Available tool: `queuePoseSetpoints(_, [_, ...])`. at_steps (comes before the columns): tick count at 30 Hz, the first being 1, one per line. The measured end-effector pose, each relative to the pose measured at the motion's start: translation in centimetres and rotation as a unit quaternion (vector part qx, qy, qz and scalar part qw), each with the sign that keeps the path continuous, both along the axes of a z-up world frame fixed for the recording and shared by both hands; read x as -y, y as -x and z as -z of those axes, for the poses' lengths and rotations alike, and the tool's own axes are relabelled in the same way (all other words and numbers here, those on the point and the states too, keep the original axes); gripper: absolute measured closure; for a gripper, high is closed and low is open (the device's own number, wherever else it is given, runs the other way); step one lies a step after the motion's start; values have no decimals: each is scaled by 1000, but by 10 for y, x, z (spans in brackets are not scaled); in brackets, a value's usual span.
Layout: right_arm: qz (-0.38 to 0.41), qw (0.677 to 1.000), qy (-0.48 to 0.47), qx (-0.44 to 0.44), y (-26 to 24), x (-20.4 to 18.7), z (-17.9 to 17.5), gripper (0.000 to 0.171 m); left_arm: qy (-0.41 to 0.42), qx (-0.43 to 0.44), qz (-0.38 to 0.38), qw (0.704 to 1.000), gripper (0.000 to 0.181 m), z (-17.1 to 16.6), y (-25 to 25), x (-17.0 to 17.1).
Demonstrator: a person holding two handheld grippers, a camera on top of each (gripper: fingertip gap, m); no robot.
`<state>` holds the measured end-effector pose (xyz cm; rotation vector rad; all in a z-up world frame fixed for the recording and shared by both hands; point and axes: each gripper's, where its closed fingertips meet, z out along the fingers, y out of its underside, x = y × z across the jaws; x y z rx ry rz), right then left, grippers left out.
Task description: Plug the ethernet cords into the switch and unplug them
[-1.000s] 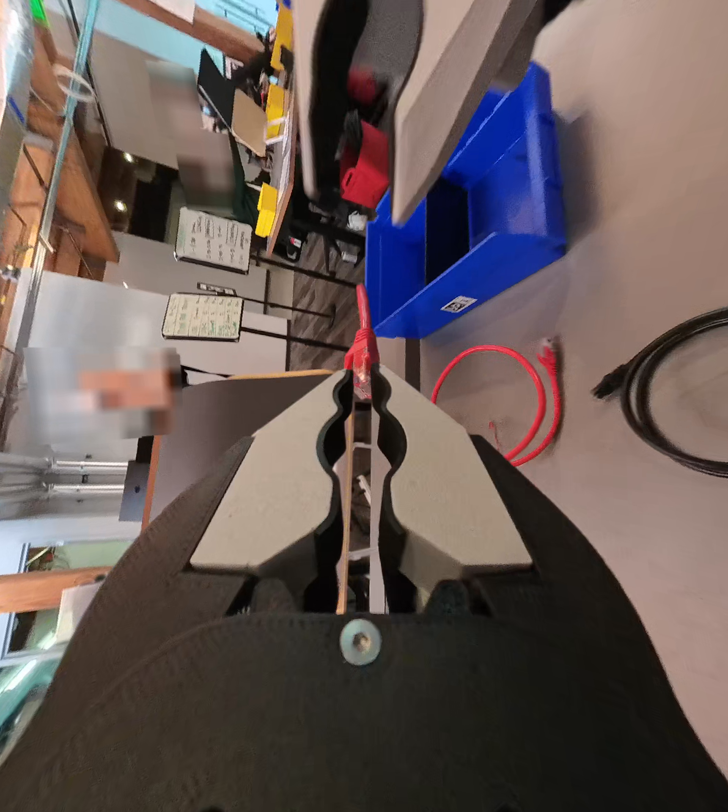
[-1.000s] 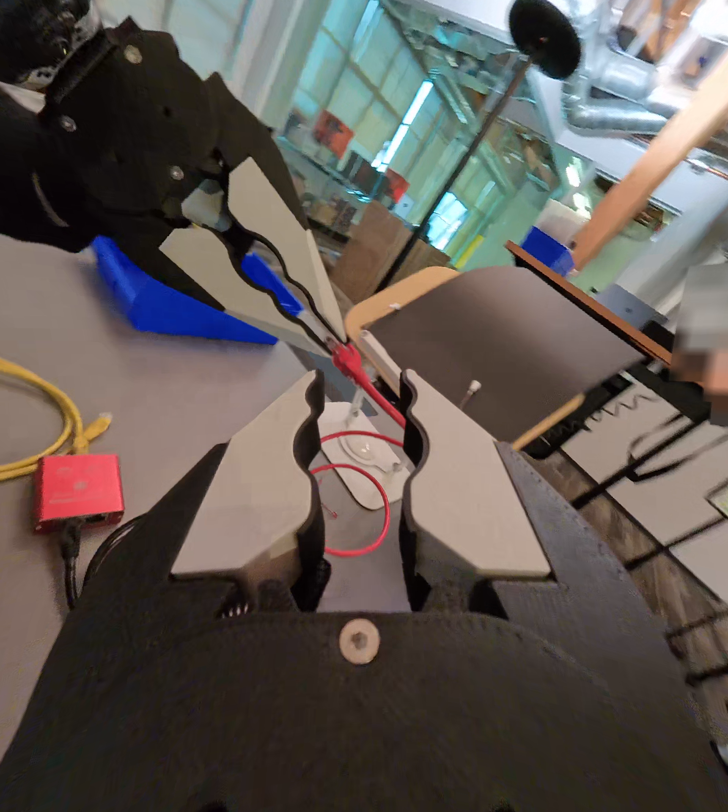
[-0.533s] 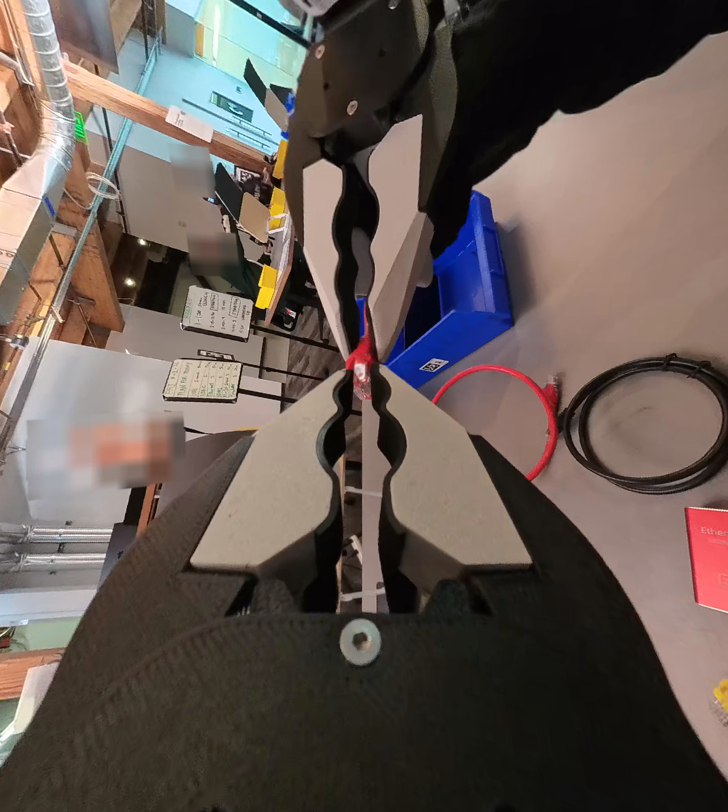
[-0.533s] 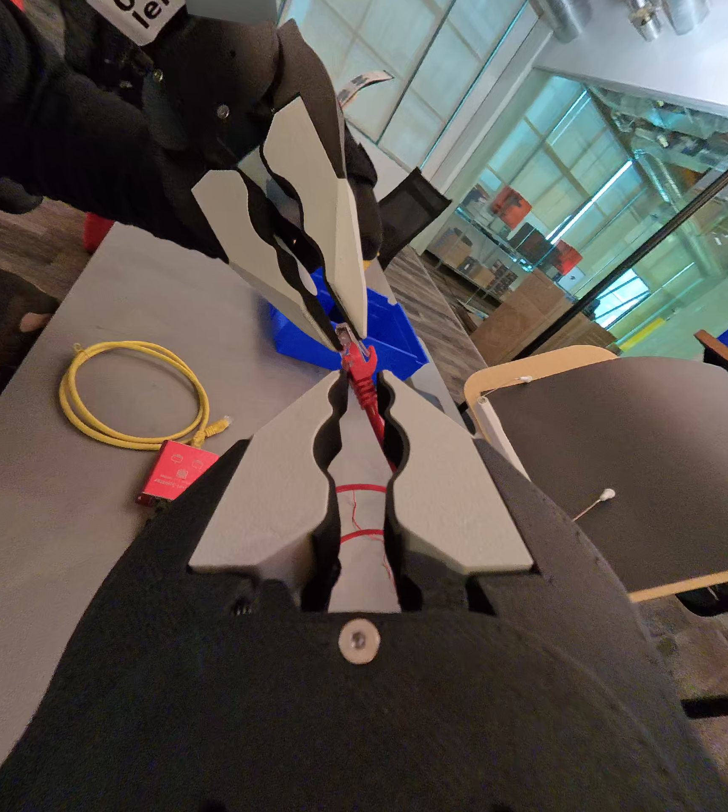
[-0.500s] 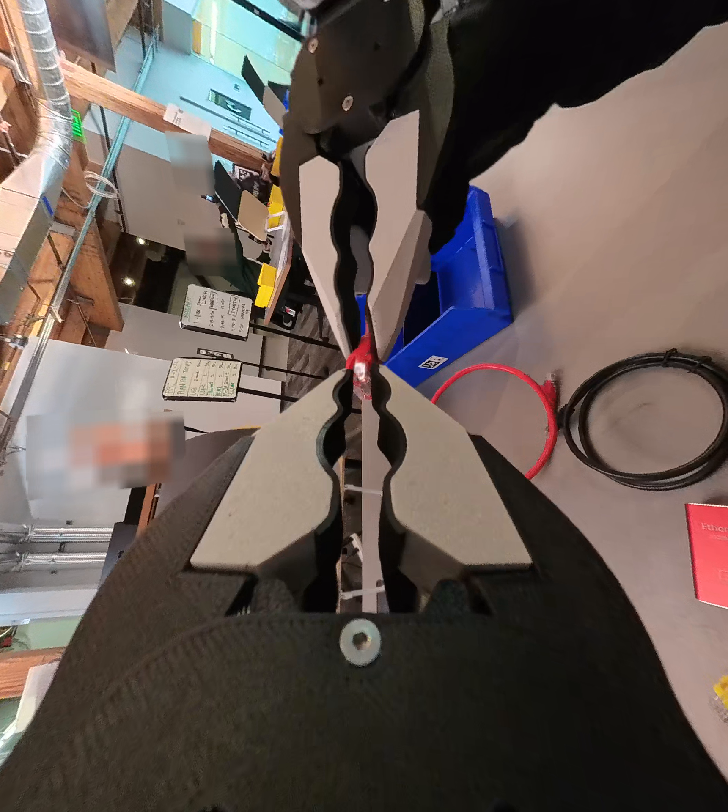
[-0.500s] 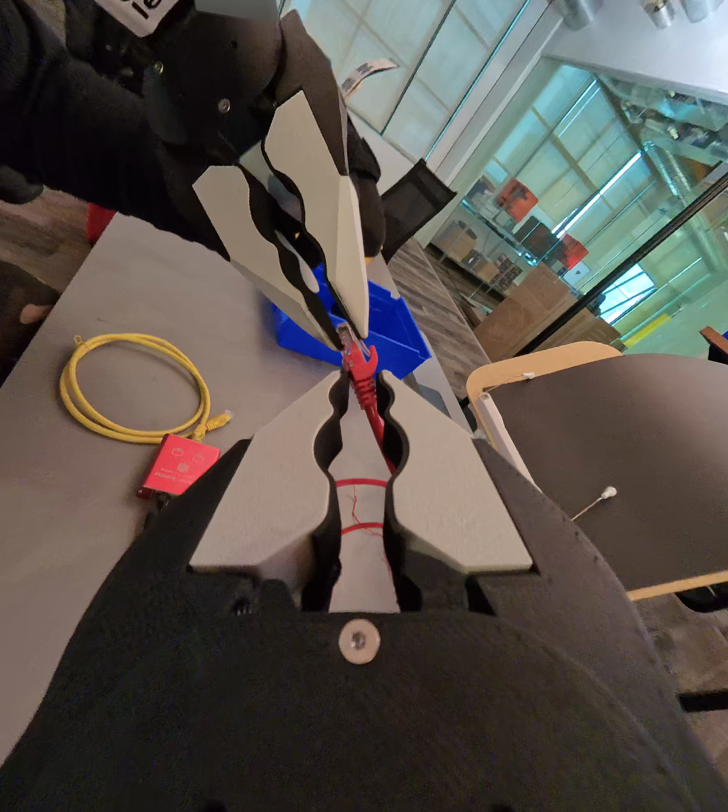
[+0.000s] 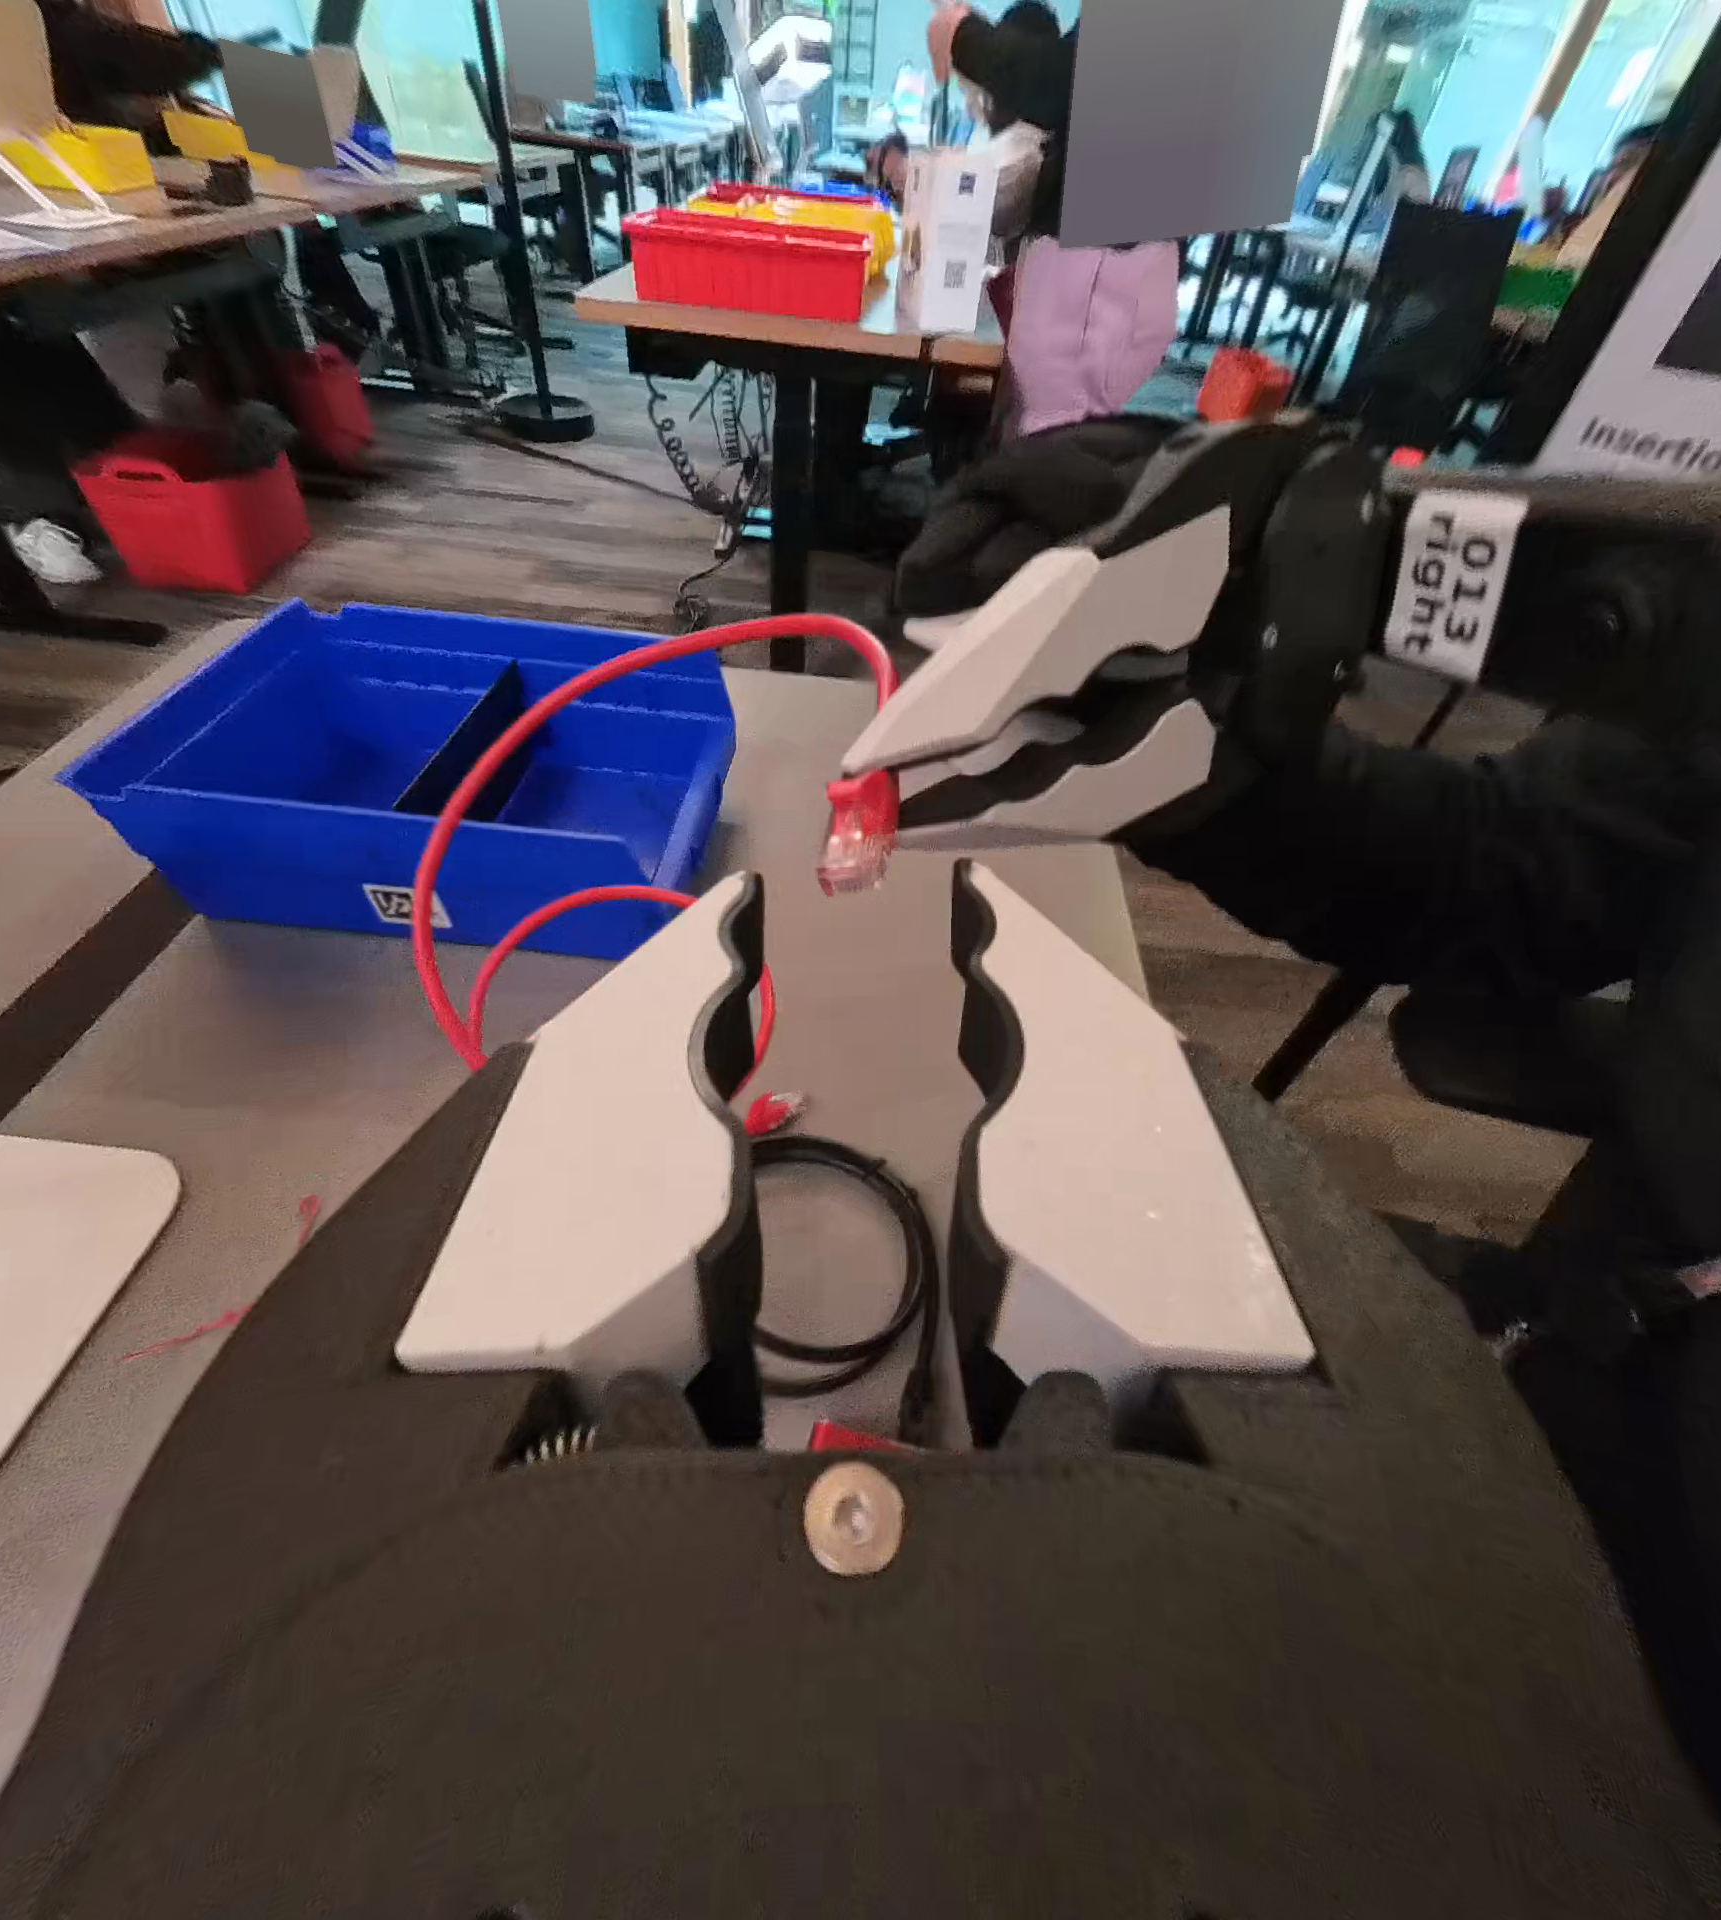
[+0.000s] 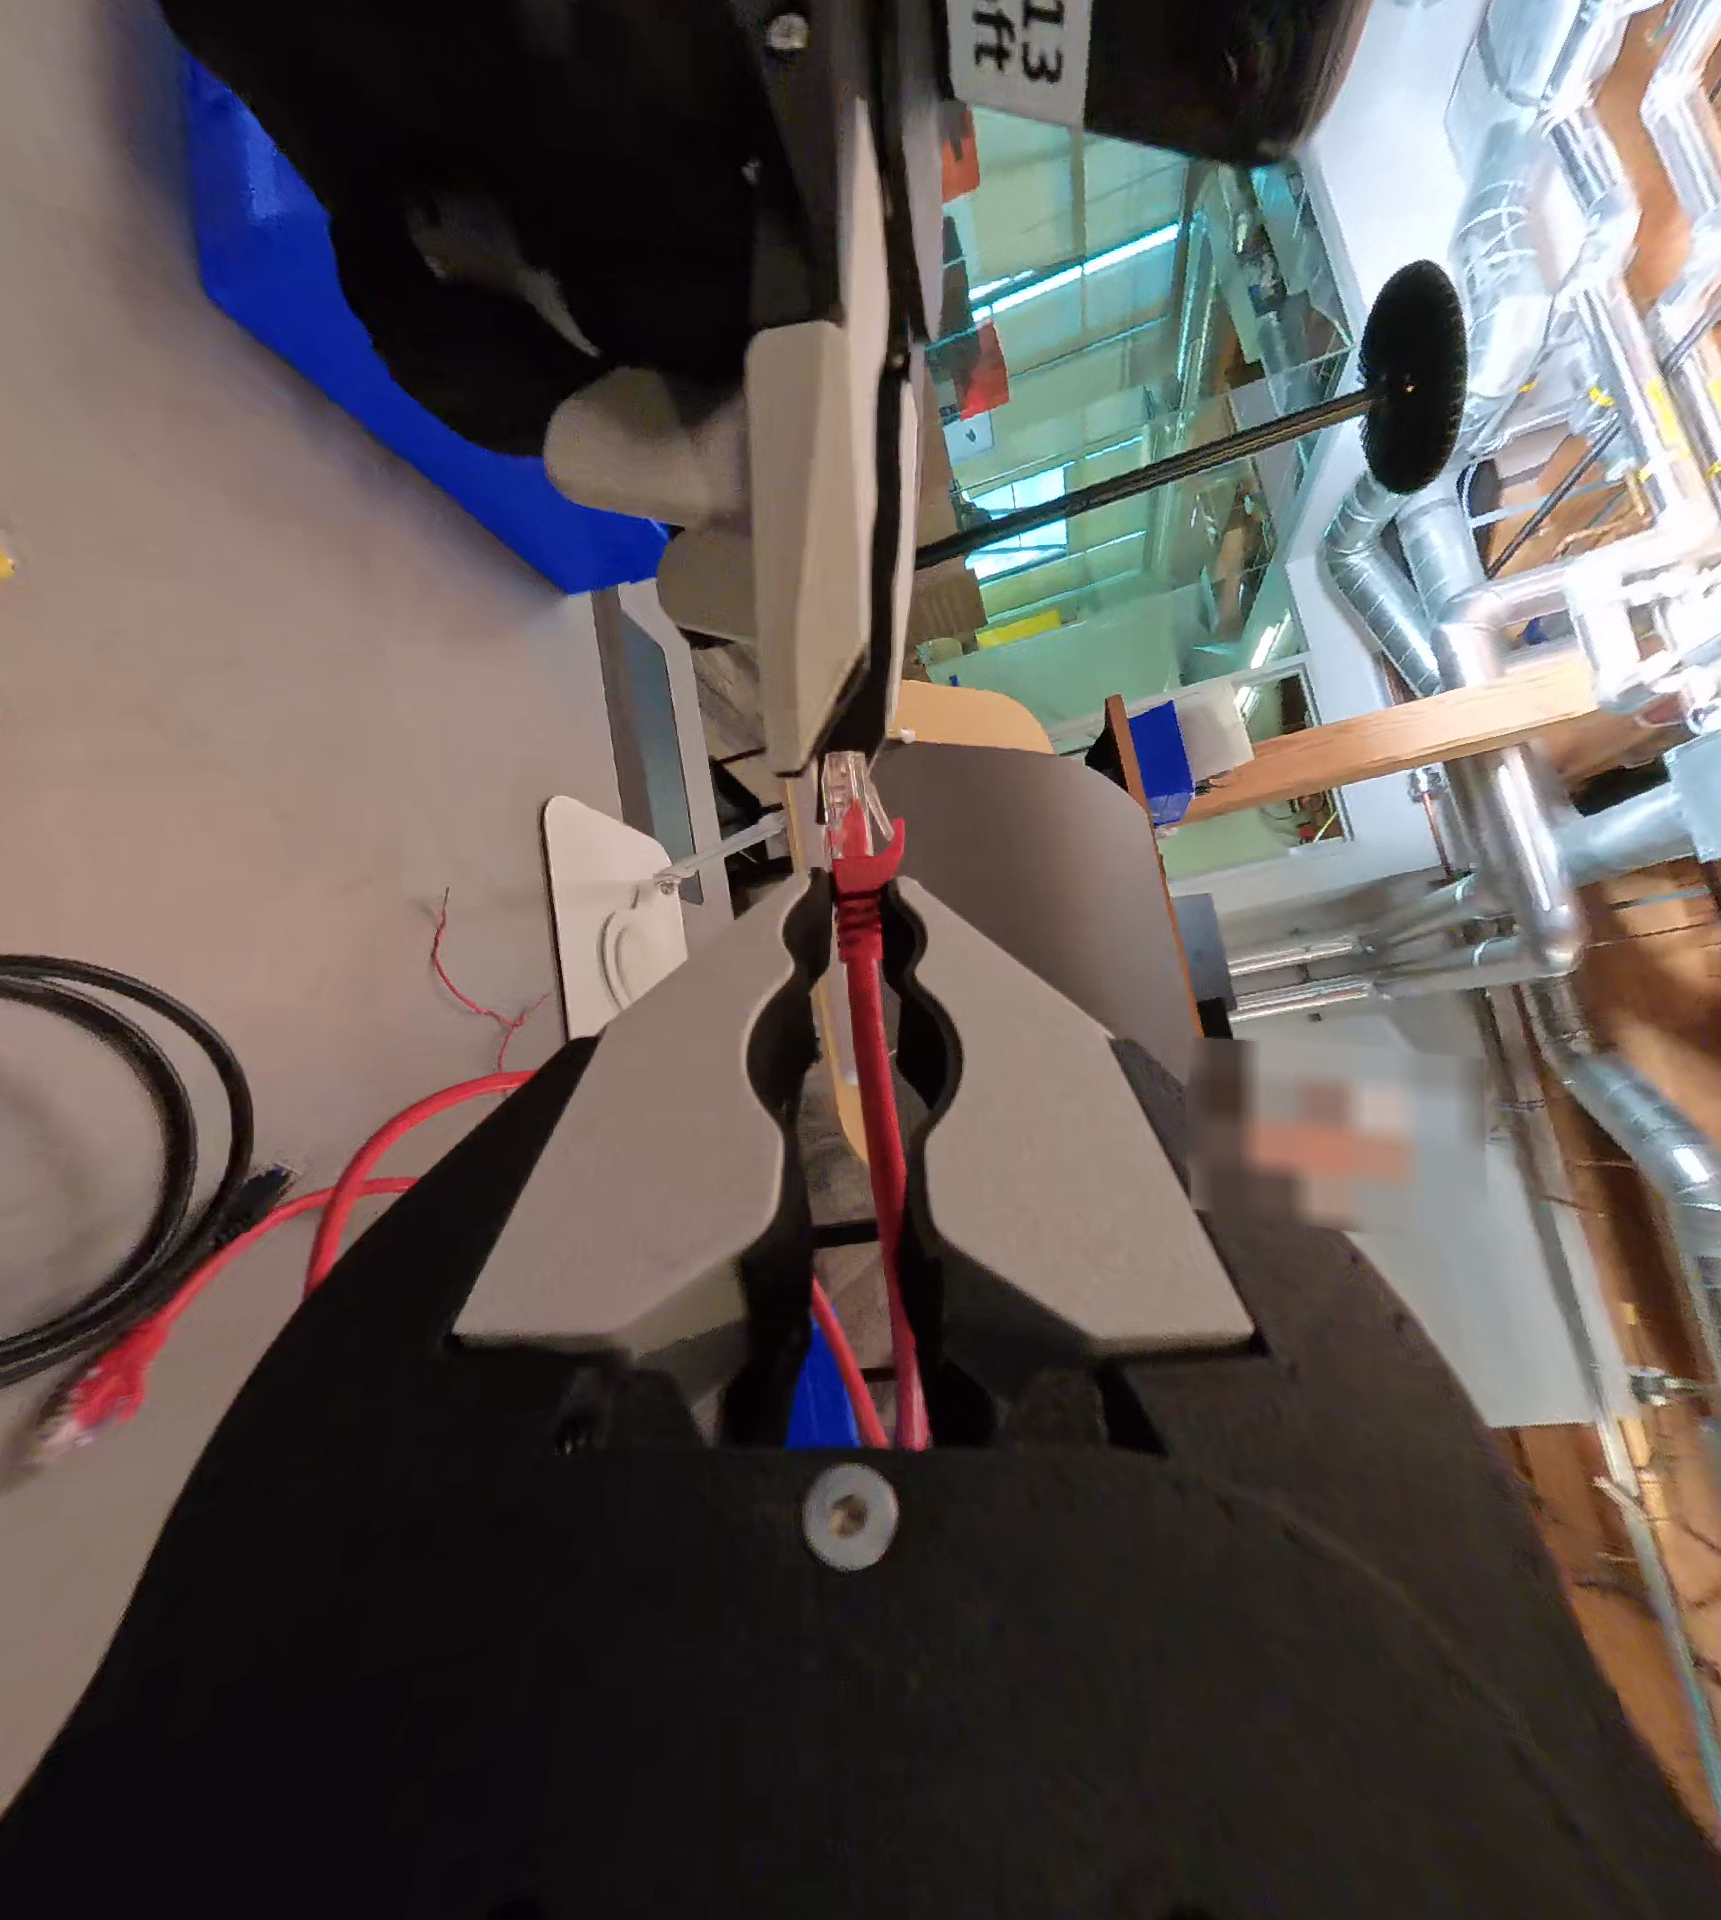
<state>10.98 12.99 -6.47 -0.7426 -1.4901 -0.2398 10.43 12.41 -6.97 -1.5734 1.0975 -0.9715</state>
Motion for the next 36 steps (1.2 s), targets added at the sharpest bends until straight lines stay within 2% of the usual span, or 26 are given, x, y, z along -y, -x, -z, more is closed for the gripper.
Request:
queuePoseSetpoints(7, [7,999,-30,8,4,5,6,164,17,14,12,1000,170,2,-3,4])
queuePoseSetpoints(10, [-6,1000,-14,-6,6,8,5,164,44,45,34,997,172,1,-2,7])
queuePoseSetpoints(13, [-39,997,58,-21,8,11,10,159,36,50,37,997,172,3,1,8])
queuePoseSetpoints(15, [-85,982,167,-38,9,19,12,148,2,37,33,999,172,4,3,10])
queuePoseSetpoints(16, [-109,965,234,-46,7,23,10,143,-17,21,37,999,172,7,3,12])
queuePoseSetpoints(18, [-153,915,368,-61,0,30,1,146,-68,-17,28,997,172,12,4,14])
queuePoseSetpoints(19, [-170,877,444,-65,-3,31,-4,151,-81,-24,31,996,172,12,4,17])
queuePoseSetpoints(21, [-202,786,580,-68,-6,31,-14,147,-134,-61,16,989,172,15,3,19])
queuePoseSetpoints(22, [-228,742,627,-65,-8,33,-19,146,-163,-82,12,983,172,16,3,22])
queuePoseSetpoints(23, [-241,713,655,-62,-9,30,-20,152,-200,-114,5,973,172,20,2,23])
queuePoseSetpoints(24, [-241,694,677,-50,-8,26,-15,156,-239,-148,-1,960,172,24,2,25])
queuePoseSetpoints(28, [-242,623,744,26,-3,35,10,153,-334,-227,2,915,172,32,-5,41])
queuePoseSetpoints(32, [-235,573,776,116,2,53,43,142,-389,-280,12,878,171,42,-7,49])
queuePoseSetpoints(36, [-262,507,807,154,-1,63,53,152,-412,-295,26,862,171,49,-11,58])
